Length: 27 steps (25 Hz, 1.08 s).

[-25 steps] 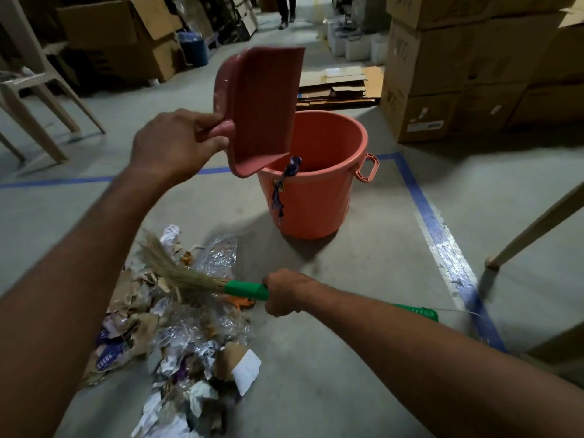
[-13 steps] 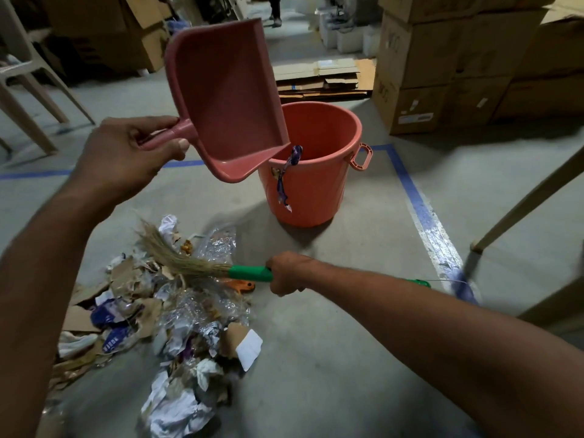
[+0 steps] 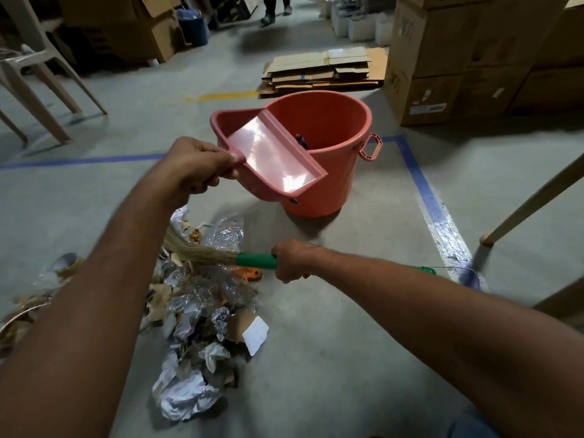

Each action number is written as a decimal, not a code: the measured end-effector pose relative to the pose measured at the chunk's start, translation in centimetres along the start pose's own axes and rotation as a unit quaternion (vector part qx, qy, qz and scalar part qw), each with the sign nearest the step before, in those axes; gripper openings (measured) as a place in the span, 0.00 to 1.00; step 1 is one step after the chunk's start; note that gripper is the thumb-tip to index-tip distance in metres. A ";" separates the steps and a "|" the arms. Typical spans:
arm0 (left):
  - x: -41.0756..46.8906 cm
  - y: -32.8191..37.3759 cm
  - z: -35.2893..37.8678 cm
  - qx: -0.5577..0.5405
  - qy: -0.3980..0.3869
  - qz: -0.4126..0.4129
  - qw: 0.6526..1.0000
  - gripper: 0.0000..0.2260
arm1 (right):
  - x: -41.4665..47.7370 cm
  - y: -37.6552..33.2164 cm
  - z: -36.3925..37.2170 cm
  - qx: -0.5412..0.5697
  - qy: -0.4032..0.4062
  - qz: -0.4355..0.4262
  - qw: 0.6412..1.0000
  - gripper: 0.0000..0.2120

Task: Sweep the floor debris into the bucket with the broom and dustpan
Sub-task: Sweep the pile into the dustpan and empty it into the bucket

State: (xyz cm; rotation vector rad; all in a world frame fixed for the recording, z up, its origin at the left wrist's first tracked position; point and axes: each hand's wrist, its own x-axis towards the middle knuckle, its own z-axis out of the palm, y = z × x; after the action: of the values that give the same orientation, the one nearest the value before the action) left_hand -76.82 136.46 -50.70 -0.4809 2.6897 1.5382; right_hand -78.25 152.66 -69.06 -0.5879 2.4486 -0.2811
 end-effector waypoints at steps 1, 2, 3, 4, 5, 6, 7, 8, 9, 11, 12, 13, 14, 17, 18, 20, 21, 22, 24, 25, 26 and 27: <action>0.3 0.0 0.6 -0.006 0.004 -0.004 1.000 0.09 | 0.0 0.1 0.0 0.000 0.000 -0.002 1.000 0.17; 0.7 0.2 1.1 -0.011 0.006 -0.007 1.000 0.09 | 0.1 0.1 0.0 -0.001 0.002 -0.004 1.000 0.17; 0.9 0.4 1.6 -0.015 0.006 -0.009 1.000 0.09 | 0.1 0.2 0.0 -0.003 0.004 -0.007 1.000 0.17; 1.4 0.8 2.2 -0.021 0.006 -0.012 1.000 0.09 | 0.1 0.3 -0.1 -0.003 0.004 -0.010 1.000 0.17; 2.1 1.3 2.9 -0.030 0.005 -0.016 0.999 0.09 | 0.1 0.4 -0.1 -0.004 0.004 -0.012 1.000 0.17; 2.9 1.9 3.7 -0.042 0.007 -0.020 0.999 0.10 | 0.2 0.6 -0.1 -0.003 0.004 -0.014 1.000 0.17; 4.1 2.6 4.6 -0.056 0.015 -0.023 0.998 0.10 | 0.2 0.7 -0.1 -0.002 0.006 -0.015 1.000 0.17; 5.3 3.3 5.6 -0.070 0.027 -0.027 0.997 0.10 | 0.2 0.8 -0.1 -0.002 0.008 -0.017 1.000 0.17; 6.6 4.0 6.6 -0.084 0.043 -0.029 0.995 0.09 | 0.2 0.9 -0.2 -0.003 0.011 -0.019 1.000 0.17; 8.5 4.8 8.2 -0.100 0.081 -0.029 0.991 0.08 | 0.3 0.9 -0.2 -0.002 0.018 -0.022 1.000 0.17; 9.1 4.9 8.8 -0.106 0.097 -0.029 0.989 0.08 | 0.3 0.9 -0.2 -0.002 0.019 -0.022 1.000 0.17; 9.6 4.9 9.4 -0.112 0.111 -0.027 0.987 0.08 | 0.4 0.8 -0.2 -0.001 0.015 -0.022 1.000 0.17; 9.8 4.8 9.8 -0.121 0.123 -0.022 0.985 0.07 | 0.5 0.8 -0.2 -0.002 0.011 -0.023 1.000 0.18; 9.4 4.7 10.1 -0.141 0.139 -0.004 0.980 0.06 | 0.7 1.3 -0.4 0.001 0.006 -0.028 1.000 0.18; 9.1 4.5 9.8 -0.135 0.133 -0.001 0.982 0.06 | 0.8 1.5 -0.6 0.001 0.005 -0.029 1.000 0.19; 8.4 4.1 8.8 -0.131 0.107 -0.004 0.985 0.07 | 0.8 2.1 -0.8 -0.003 0.003 -0.023 1.000 0.18; 8.0 3.9 8.4 -0.133 0.089 -0.014 0.987 0.07 | 0.9 2.3 -0.8 -0.005 0.002 -0.018 1.000 0.18; 7.7 3.7 8.3 -0.132 0.072 -0.028 0.988 0.07 | 0.9 2.5 -0.9 -0.008 0.002 -0.014 1.000 0.17; 7.7 3.3 9.2 -0.120 0.046 -0.053 0.990 0.07 | 1.1 2.8 -0.9 -0.013 0.002 -0.012 1.000 0.17; 8.0 3.4 10.0 -0.120 0.037 -0.058 0.990 0.07 | 1.3 2.8 -0.8 -0.012 0.001 -0.013 1.000 0.17; 8.8 3.7 10.9 -0.124 0.034 -0.059 0.990 0.07 | 1.4 2.9 -0.8 -0.008 -0.001 -0.014 1.000 0.17; 9.9 4.1 11.5 -0.128 0.041 -0.054 0.989 0.08 | 1.5 2.8 -0.8 -0.005 -0.004 -0.015 1.000 0.18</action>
State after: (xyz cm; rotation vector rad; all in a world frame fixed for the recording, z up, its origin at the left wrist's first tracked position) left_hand -89.00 145.50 -54.75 -0.6983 2.4832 1.8786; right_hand -80.78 154.42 -70.13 -0.6289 2.4366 -0.2777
